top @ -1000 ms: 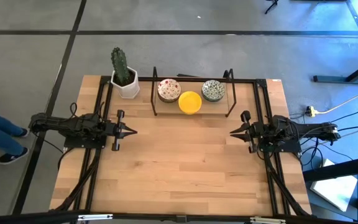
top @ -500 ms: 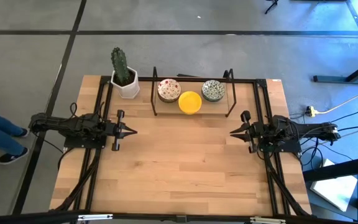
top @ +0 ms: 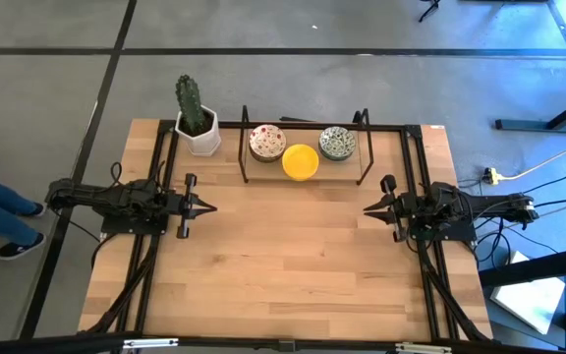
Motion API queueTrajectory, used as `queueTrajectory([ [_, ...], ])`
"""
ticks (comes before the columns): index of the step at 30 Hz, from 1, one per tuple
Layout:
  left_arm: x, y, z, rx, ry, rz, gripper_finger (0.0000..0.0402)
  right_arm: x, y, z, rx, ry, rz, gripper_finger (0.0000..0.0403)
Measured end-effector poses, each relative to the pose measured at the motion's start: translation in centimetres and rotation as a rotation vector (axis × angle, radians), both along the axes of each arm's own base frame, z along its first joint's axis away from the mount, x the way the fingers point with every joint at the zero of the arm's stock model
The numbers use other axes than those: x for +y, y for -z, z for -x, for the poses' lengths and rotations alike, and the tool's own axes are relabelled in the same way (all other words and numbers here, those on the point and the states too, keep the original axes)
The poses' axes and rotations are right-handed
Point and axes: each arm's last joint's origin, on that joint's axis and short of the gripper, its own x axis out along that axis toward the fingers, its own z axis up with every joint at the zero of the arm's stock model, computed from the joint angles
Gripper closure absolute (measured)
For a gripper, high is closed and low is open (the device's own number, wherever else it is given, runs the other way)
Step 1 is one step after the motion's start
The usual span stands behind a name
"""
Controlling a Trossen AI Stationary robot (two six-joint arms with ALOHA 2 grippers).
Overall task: Pick & Place Mini bowls
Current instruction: Return to Home Position
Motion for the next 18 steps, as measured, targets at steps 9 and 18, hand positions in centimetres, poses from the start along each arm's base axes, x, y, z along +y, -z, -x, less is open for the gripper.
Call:
queueTrajectory([
  [9,0.00,0.00,0.00,0.000,0.000,0.000,0.0397,0.00,0.00,0.00,0.000,0.000,0.000,0.0357],
  [18,0.00,0.00,0.00,0.000,0.000,0.000,0.0396,0.00,0.00,0.00,0.000,0.000,0.000,0.0357],
])
